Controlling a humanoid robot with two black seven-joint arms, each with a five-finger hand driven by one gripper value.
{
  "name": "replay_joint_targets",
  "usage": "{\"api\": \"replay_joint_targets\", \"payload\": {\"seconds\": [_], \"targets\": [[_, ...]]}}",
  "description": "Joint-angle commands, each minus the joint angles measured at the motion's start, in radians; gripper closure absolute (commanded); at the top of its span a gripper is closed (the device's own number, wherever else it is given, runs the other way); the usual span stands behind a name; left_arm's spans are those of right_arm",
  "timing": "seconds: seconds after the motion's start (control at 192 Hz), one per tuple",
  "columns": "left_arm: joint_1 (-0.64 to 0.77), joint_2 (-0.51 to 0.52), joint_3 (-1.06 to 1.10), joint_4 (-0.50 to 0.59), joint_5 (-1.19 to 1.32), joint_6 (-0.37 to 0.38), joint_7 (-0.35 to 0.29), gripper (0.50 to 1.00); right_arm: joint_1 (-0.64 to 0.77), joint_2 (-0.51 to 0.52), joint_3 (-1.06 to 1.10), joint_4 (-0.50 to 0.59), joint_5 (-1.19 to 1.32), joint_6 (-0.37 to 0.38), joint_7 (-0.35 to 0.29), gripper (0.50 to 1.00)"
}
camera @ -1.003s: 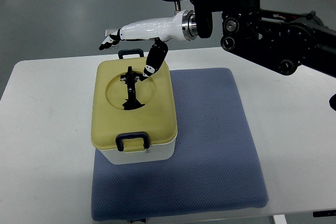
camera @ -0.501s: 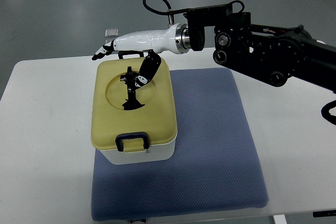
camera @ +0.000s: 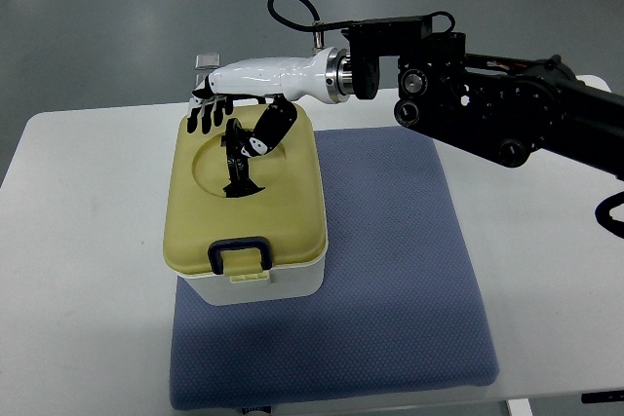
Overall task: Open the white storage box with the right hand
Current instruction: 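Lower the right hand and close its fingers around the black lid handle, then lift the yellow lid off the box and carry it away from the box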
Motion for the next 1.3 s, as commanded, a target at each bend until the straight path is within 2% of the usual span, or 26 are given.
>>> {"api": "replay_joint_targets", "payload": {"seconds": [0.0, 0.486, 0.684, 0.783, 1.018, 1.295], "targets": [[0.001, 0.0, 0.0, 0.001, 0.0, 0.0, 0.0, 0.5, -0.002, 0.0, 0.0, 0.0, -0.003, -0.002, 0.003, 1.0], [-0.001, 0.0, 0.0, 0.001, 0.0, 0.0, 0.0, 0.5, 0.05, -0.018, 0.032, 0.008, 0.035, -0.006, 0.008, 1.0], [0.001, 0.0, 0.0, 0.002, 0.0, 0.0, 0.0, 0.5, 0.106, -0.091, 0.038, 0.022, 0.124, 0.017, 0.008, 1.0], [-0.001, 0.0, 0.002, 0.004, 0.0, 0.002, 0.0, 0.5, 0.115, -0.16, 0.04, 0.039, 0.132, 0.029, 0.021, 1.0], [0.001, 0.0, 0.003, 0.001, 0.0, 0.002, 0.0, 0.5, 0.103, -0.362, 0.045, 0.109, 0.132, 0.109, 0.034, 1.0], [0.001, 0.0, 0.005, -0.002, 0.0, 0.0, 0.0, 0.5, 0.035, -0.589, 0.041, 0.112, 0.118, 0.17, 0.041, 1.0]]}}
